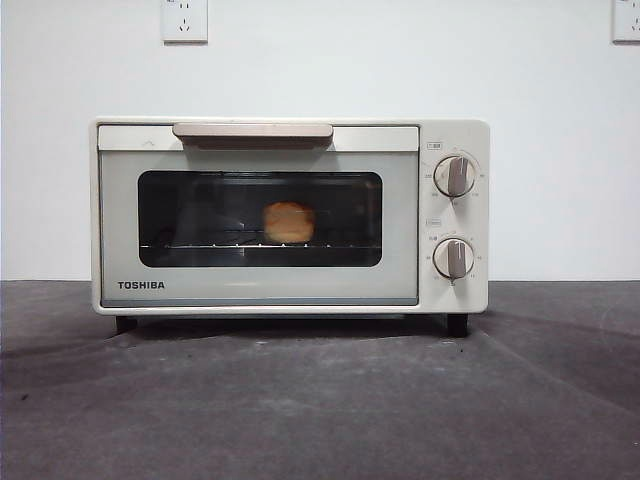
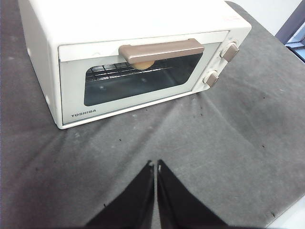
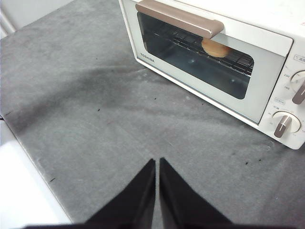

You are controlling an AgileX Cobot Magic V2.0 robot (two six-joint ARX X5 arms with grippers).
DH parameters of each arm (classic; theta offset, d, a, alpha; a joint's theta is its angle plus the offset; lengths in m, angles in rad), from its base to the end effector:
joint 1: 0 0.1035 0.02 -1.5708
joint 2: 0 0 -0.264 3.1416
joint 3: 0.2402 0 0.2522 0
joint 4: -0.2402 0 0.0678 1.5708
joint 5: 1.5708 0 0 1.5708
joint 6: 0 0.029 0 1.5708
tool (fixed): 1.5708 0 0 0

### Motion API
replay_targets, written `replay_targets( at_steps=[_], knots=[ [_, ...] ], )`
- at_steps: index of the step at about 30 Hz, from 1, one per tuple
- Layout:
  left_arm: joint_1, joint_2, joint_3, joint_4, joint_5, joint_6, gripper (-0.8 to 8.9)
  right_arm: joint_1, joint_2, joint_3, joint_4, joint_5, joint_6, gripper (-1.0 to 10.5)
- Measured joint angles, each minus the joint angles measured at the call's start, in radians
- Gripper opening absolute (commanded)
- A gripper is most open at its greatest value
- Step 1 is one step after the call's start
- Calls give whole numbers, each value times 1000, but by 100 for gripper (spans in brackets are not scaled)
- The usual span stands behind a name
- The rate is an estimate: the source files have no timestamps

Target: The left arm flap open the oven, the right arm pick bread and place it into oven, the left arm flap close the oven

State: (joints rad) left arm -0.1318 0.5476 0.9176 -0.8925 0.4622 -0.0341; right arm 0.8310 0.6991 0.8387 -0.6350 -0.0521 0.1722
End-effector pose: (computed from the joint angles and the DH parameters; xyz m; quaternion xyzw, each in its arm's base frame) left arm 0.0801 -0.0237 0.3387 -0.0582 0.2596 -0.2783 0.9229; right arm 0.0914 0.1024 0.3209 -0.0174 0.2616 0.3933 0.8813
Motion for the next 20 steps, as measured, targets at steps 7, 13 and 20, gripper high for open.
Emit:
replay_targets(
  at_steps=[7, 13, 20],
  knots=[
    [19, -82, -17, 194, 0, 127, 16, 0, 0, 0, 0, 0, 0, 9],
    [77, -209, -201, 601, -138, 168, 16, 0, 0, 0, 0, 0, 0, 9],
    [124, -341, -418, 753, -264, 174, 16, 0, 0, 0, 0, 0, 0, 9]
  ],
)
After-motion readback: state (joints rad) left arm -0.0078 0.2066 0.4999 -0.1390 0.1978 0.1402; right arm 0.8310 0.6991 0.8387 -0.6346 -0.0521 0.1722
